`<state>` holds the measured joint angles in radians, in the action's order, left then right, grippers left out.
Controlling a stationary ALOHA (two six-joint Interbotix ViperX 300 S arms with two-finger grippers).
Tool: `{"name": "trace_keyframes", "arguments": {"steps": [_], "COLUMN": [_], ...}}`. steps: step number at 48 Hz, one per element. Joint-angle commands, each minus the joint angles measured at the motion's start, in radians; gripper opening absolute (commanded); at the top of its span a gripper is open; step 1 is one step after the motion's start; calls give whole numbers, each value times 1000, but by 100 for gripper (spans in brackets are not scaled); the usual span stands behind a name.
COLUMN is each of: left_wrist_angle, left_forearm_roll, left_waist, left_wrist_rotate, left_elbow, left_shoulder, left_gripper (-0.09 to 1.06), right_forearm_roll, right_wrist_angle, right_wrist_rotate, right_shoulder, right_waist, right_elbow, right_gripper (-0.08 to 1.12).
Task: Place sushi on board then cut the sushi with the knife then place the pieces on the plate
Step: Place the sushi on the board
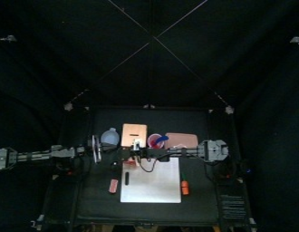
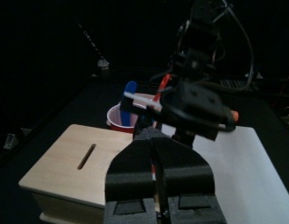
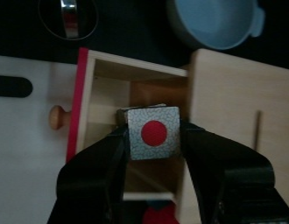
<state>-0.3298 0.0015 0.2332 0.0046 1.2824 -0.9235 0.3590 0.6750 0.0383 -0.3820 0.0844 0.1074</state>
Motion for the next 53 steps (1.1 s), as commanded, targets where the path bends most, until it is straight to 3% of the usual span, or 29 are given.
{"name": "trace_keyframes", "arguments": {"steps": [1,15,31,43,53], "left_wrist_angle": [-5,-6,-6,-6,-12], "left_forearm_roll": [0,0,0,-6,-41], "left_waist": [3,9,12,12,12], "left_wrist_rotate": [2,0,-3,-6,-5], "left_elbow": [-14,-15,-23,-29,-31], "left_shoulder": [5,5,5,5,5], "left_gripper": [22,22,22,22,22], "right_forearm_roll": [40,89,150,179,290], "right_wrist_angle": [32,64,169,179,173], "right_wrist_rotate": [-5,-21,-233,-428,-541], "right_shoulder": [135,305,460,437,373], "right_waist": [-2,-55,-164,-235,-291], "right_elbow": [18,-26,-172,-324,-374], "right_gripper": [64,64,64,64,64]}}
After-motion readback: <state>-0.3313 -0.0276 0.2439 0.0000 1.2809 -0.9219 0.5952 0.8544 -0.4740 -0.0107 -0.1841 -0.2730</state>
